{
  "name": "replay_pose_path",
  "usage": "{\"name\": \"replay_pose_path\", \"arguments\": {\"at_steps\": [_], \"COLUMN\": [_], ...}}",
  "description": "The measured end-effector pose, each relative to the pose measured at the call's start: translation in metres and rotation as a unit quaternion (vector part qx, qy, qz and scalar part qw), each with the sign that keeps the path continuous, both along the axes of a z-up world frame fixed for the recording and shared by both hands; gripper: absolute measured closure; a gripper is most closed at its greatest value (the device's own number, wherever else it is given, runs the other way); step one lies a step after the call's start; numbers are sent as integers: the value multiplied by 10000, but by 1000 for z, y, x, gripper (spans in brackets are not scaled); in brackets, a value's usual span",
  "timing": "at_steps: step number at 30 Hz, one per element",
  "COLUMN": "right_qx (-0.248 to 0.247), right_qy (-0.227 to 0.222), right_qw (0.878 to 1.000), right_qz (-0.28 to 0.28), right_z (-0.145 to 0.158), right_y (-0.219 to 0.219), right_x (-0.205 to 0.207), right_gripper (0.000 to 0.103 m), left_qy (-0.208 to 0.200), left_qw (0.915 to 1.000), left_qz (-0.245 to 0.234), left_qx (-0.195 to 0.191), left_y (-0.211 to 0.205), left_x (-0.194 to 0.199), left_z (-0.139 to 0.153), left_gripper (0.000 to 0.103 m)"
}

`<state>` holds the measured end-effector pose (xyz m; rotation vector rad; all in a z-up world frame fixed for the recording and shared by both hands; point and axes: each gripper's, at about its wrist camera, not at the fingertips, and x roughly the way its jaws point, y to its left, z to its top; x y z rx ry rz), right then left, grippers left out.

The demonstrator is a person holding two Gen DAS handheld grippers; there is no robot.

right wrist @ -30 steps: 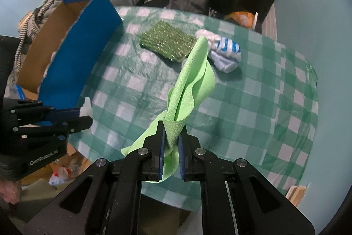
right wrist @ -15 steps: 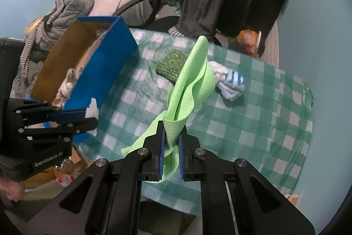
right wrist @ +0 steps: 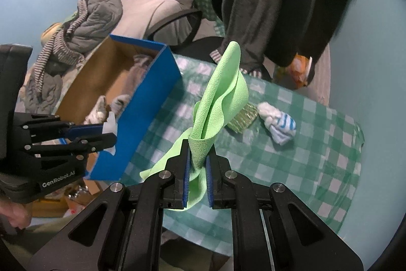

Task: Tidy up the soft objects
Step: 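Carry the lime-green cloth and white item over the cardboard box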

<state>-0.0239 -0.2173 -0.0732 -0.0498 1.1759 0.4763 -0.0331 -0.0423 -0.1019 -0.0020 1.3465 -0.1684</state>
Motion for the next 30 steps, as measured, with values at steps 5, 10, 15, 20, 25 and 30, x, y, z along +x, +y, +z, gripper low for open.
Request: {"name": "replay_pose_path", "arguments": {"at_steps": [5,10,15,20,25,30], "right_qx": [49,108,155,184,229,268], "right_qy": [-85,-135,-194,-238,-258,-239], "right_qw": [9999,9995,9989,9980,9970,9953], "right_qz": [111,245,396,550,699,894], "right_z": [7,11,16,21,23,22], "right_y": [17,38,57,80,102,123], "right_x": [6,13,20,25,30,32], "right_gripper": [93,93,93,93,93,93], "left_qy": [-19,-58,-77,-61,-45,-46], "left_qw": [9999,9996,9990,9980,9970,9957], "left_qz": [138,282,449,624,776,922], "left_qx": [6,31,39,42,56,90], "left_y": [18,38,59,82,99,117], "left_x": [4,8,11,12,13,13], "left_z": [2,6,7,7,6,4], "left_gripper": [86,86,86,86,86,86]}}
